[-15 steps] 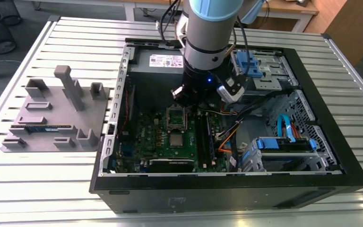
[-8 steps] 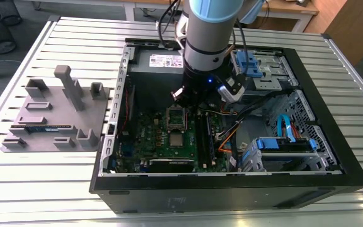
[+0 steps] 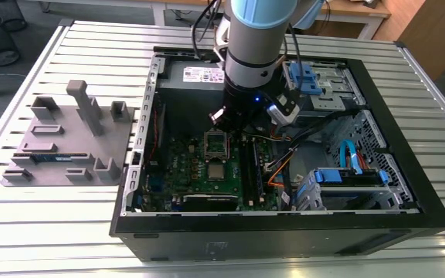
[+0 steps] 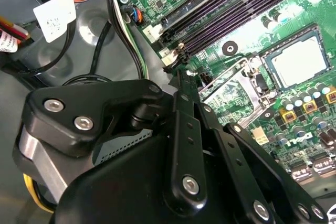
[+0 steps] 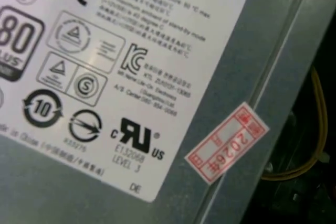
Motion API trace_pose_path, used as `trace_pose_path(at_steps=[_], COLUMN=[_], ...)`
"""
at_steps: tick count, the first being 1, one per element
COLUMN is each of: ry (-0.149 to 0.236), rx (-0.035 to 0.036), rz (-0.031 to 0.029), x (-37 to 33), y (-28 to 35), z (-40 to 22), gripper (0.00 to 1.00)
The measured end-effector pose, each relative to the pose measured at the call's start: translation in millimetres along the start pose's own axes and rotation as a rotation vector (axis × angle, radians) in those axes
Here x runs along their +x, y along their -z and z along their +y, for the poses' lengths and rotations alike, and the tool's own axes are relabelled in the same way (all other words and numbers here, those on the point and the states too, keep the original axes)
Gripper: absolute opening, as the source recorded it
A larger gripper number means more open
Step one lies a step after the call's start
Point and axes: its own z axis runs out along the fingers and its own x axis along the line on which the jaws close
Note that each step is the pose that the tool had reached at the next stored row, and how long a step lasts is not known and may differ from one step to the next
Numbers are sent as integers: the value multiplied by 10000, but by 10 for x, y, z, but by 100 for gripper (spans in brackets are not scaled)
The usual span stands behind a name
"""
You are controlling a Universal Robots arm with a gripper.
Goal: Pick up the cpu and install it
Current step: 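Close the cpu cover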
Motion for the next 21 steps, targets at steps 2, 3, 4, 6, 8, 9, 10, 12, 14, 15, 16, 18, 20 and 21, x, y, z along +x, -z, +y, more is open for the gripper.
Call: trace_pose_path(at_steps=[2,3,4,6,8,9,10,12,14,15,16,18,20,21], ry=[69,98,127,185,243,272,300,348,388,406,422,449,474,484], rx=[-4,-4,-3,4,26,39,50,66,70,71,71,71,72,71], rz=[1,3,5,13,26,34,41,51,55,56,57,58,60,60], x=[2,3,5,7,9,10,11,12,12,12,12,12,13,13], y=[-1,0,0,1,4,6,8,19,32,41,49,67,83,90], z=[-1,-3,-6,-12,-16,-18,-20,-22,-23,-23,-24,-25,-27,-29], gripper=[11,11,11,11,11,11,11,11,11,11,11,11,11,11])
